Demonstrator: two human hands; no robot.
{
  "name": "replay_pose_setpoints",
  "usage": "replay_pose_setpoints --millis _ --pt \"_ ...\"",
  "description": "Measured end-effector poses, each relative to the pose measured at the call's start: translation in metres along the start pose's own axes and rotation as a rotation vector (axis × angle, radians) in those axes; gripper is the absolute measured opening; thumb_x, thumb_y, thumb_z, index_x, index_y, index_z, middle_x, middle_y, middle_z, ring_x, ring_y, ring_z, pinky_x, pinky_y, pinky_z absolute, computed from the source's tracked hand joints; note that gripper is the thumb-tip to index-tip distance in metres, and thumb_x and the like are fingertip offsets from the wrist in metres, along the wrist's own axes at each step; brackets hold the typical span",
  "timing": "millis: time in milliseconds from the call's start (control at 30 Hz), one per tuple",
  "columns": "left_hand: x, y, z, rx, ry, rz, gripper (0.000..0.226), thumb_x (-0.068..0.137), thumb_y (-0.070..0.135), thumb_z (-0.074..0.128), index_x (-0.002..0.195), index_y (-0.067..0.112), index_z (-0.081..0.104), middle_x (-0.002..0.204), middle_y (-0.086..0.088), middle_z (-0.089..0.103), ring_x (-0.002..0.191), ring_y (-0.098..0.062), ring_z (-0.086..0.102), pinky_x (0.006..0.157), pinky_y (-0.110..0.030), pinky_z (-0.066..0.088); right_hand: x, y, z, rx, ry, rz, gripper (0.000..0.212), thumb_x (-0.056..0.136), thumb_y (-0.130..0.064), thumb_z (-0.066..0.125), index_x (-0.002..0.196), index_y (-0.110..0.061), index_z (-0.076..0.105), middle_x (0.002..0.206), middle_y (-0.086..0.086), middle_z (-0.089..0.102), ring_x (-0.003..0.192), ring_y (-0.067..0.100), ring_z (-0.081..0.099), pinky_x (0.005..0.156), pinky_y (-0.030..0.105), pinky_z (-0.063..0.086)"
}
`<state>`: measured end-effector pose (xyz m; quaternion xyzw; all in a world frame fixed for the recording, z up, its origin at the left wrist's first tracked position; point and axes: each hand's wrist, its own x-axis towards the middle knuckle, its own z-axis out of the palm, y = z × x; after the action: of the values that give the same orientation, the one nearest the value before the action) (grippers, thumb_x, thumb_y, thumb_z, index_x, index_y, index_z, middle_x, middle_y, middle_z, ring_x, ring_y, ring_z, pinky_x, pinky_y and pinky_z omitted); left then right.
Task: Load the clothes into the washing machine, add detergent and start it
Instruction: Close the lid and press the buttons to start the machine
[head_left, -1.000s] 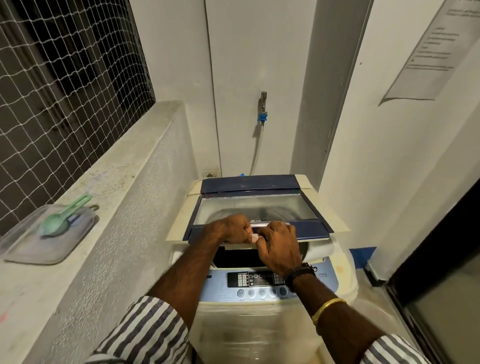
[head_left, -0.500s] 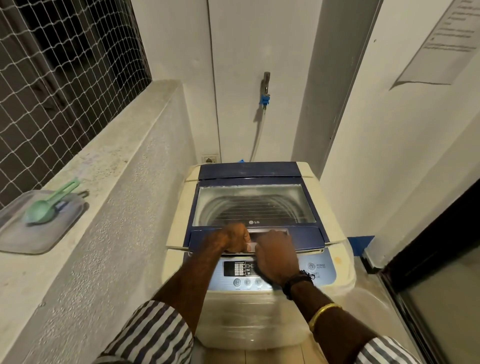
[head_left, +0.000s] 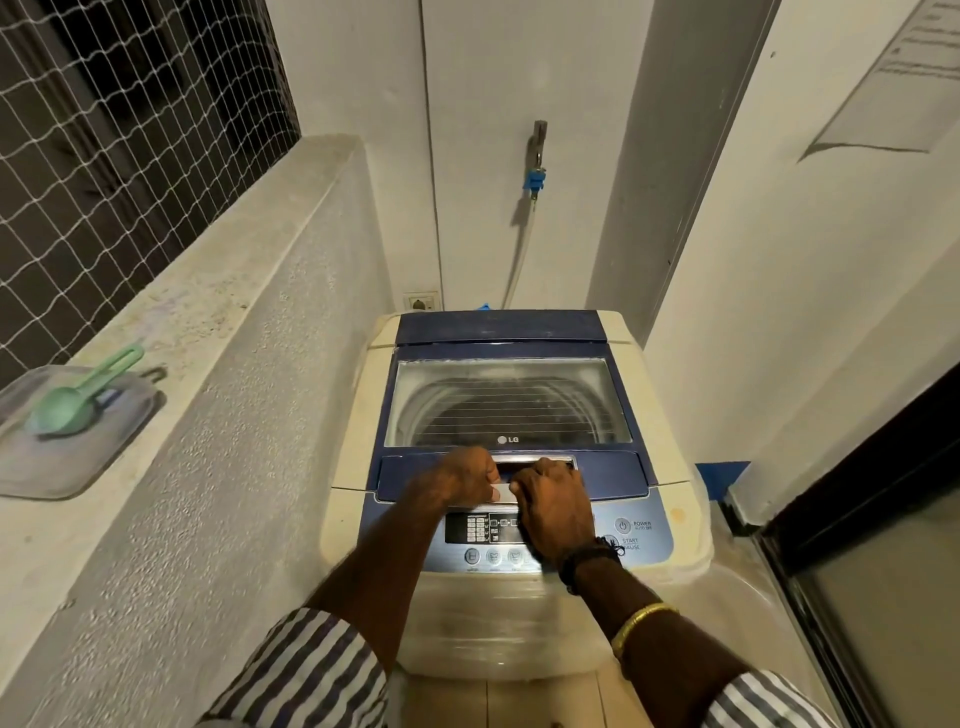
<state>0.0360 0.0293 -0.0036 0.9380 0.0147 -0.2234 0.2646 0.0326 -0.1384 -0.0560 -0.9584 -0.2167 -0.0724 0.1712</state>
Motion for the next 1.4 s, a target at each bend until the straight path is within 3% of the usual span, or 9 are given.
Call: replay_pose_setpoints --millis 133,867,1200,1400 --pt "0.0 0.001 0.001 0.006 0.005 -0.008 0.02 0.088 0.02 0.07 0.105 0.011 0.074 0.099 -0.009 0.074 0.093 -0.022 0.068 0.085 -0.037 0.054 -0.001 0.0 -0.002 -0.017 0.009 -0.006 0.031 0.101 -0.033 0.043 0.089 -0.026 0.07 0.087 -0.004 0.065 0.086 0.017 0.055 0.08 0.034 0.039" --pt "0.011 -0.003 0.014 0.017 0.074 -0.05 0.023 0.086 0.018 0.072 0.107 0.01 0.072 0.104 -0.008 0.072 0.097 -0.022 0.066 0.09 -0.038 0.054 0.006 -0.002 0.005 0.063 -0.017 0.115 0.02 0.097 -0.034 0.055 0.084 -0.027 0.069 0.086 -0.007 0.065 0.089 0.017 0.057 0.084 0.035 0.04" --pt "0.012 -0.004 0.023 0.016 0.166 -0.09 0.018 0.084 0.014 0.071 0.101 0.01 0.074 0.099 -0.009 0.073 0.095 -0.023 0.067 0.086 -0.034 0.055 0.01 -0.001 0.009 0.124 -0.028 0.172 0.024 0.093 -0.036 0.063 0.073 -0.026 0.067 0.08 -0.01 0.067 0.085 0.016 0.058 0.077 0.034 0.04" --pt "0.009 -0.007 0.03 -0.01 0.206 -0.083 0.017 0.084 0.016 0.07 0.099 0.011 0.073 0.097 -0.007 0.072 0.091 -0.021 0.066 0.083 -0.034 0.054 0.008 -0.004 0.007 0.111 -0.014 0.18 0.021 0.095 -0.035 0.061 0.077 -0.026 0.069 0.084 -0.009 0.066 0.085 0.016 0.058 0.078 0.033 0.037"
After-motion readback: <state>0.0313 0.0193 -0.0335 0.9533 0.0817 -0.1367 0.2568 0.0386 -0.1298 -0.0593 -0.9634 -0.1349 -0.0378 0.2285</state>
